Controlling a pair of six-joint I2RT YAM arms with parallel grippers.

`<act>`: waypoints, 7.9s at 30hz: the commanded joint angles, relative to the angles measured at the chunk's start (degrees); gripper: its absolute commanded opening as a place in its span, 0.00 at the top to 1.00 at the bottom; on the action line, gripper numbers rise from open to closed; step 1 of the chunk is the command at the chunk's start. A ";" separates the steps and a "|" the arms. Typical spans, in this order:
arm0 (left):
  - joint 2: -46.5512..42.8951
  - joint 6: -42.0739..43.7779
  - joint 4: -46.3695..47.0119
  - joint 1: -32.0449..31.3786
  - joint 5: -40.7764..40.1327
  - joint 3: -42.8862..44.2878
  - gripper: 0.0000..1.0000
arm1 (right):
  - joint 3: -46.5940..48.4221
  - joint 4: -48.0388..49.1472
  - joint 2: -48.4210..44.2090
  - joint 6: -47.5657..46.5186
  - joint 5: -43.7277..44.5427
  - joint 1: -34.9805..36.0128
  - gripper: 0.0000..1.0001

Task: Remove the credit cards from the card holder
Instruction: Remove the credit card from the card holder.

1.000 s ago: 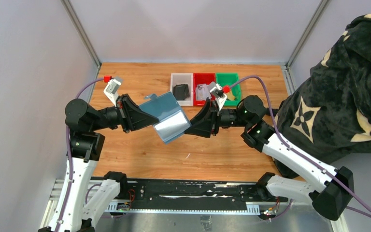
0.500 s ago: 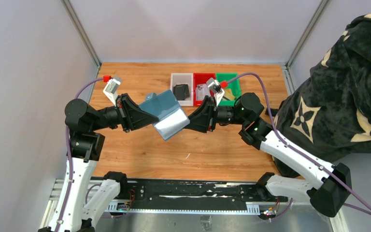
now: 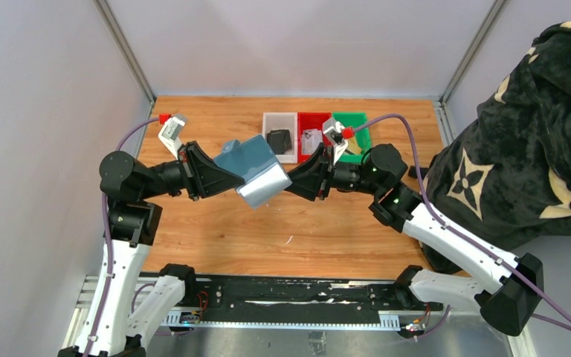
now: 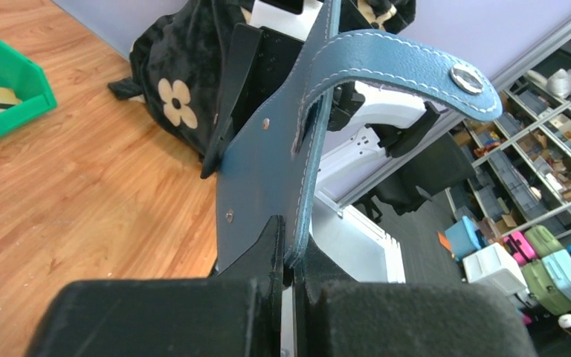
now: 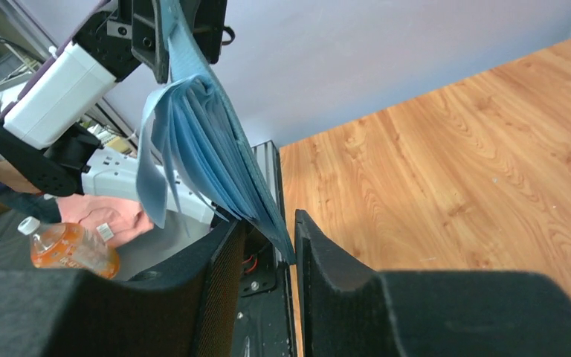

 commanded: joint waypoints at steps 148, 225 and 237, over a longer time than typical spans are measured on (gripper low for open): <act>-2.65 22.15 -16.03 -1.79 -2.63 -3.91 0.37 | 4.82 13.55 9.10 16.79 1.18 5.01 1.00; -7.41 -1.92 -6.96 -0.73 -17.84 -8.28 0.16 | 24.66 -28.66 9.33 6.22 16.72 8.75 1.00; -6.64 -1.61 -2.84 -0.73 -20.04 -8.49 0.39 | 21.95 -18.66 10.47 12.08 8.44 8.31 1.00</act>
